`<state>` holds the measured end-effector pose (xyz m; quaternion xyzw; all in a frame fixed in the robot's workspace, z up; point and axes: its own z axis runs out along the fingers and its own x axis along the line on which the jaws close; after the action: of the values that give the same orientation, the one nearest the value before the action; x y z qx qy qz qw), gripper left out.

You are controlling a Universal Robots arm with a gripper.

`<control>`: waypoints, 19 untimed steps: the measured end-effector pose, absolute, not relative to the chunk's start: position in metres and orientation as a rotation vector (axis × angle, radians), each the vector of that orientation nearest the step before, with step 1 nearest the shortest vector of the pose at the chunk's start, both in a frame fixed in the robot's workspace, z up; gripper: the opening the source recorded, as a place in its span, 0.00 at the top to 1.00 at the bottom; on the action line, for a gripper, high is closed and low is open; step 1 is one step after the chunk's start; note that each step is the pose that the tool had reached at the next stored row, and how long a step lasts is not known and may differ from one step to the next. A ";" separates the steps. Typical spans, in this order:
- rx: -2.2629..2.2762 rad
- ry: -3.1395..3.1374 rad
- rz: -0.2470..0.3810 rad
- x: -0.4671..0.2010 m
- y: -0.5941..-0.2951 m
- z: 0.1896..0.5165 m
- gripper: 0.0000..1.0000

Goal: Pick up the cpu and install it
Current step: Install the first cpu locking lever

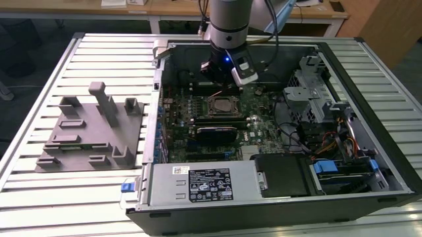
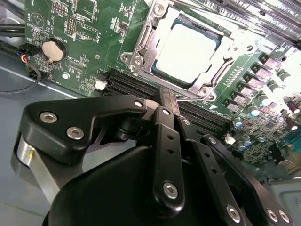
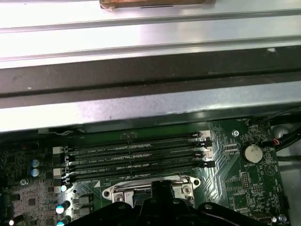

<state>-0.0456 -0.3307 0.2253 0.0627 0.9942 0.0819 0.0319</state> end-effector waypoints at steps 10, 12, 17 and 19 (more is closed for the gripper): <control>0.208 3.060 0.222 -0.046 -0.325 0.218 0.89; 0.218 3.059 0.214 -0.046 -0.325 0.217 0.89; 0.239 3.054 0.207 -0.046 -0.324 0.214 0.89; 0.246 3.053 0.206 -0.046 -0.323 0.213 0.89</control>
<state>-0.0456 -0.3228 0.2132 0.0800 0.9939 0.0672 0.0358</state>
